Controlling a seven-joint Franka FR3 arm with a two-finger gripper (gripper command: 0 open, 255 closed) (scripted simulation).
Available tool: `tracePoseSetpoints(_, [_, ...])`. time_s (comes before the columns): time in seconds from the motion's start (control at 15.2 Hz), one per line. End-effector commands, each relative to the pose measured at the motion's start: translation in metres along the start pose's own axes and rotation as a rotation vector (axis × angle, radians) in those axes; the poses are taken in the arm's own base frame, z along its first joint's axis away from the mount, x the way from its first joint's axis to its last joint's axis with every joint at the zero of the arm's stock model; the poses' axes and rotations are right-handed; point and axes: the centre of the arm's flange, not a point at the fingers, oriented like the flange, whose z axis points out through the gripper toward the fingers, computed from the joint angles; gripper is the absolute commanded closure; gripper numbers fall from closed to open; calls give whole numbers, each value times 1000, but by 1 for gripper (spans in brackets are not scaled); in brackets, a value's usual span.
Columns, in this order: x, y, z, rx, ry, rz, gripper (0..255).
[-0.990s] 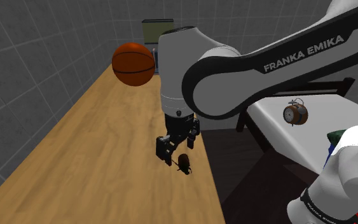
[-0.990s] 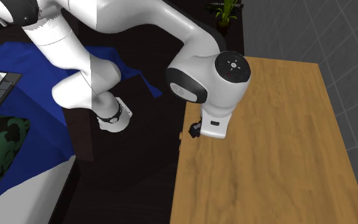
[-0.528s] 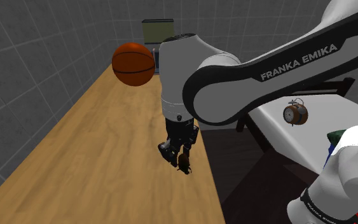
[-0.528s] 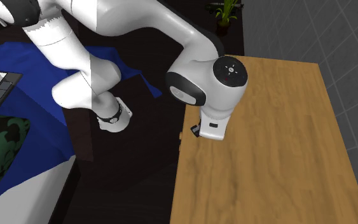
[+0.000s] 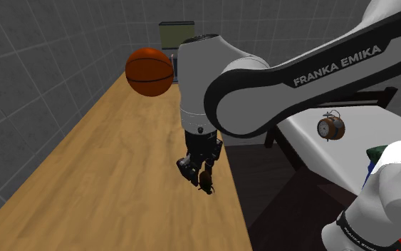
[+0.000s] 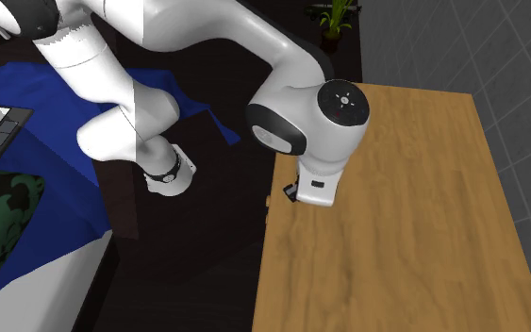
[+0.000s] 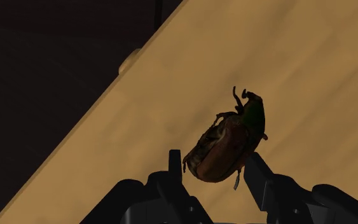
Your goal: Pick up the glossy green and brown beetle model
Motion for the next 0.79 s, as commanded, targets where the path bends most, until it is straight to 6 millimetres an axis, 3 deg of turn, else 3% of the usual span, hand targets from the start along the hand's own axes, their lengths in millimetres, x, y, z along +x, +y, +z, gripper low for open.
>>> tracePoseSetpoints(0.0, [0,0,-9,0,-1,0,255])
tracePoseSetpoints(0.73, [-3,-2,-67,0,-1,0,255])
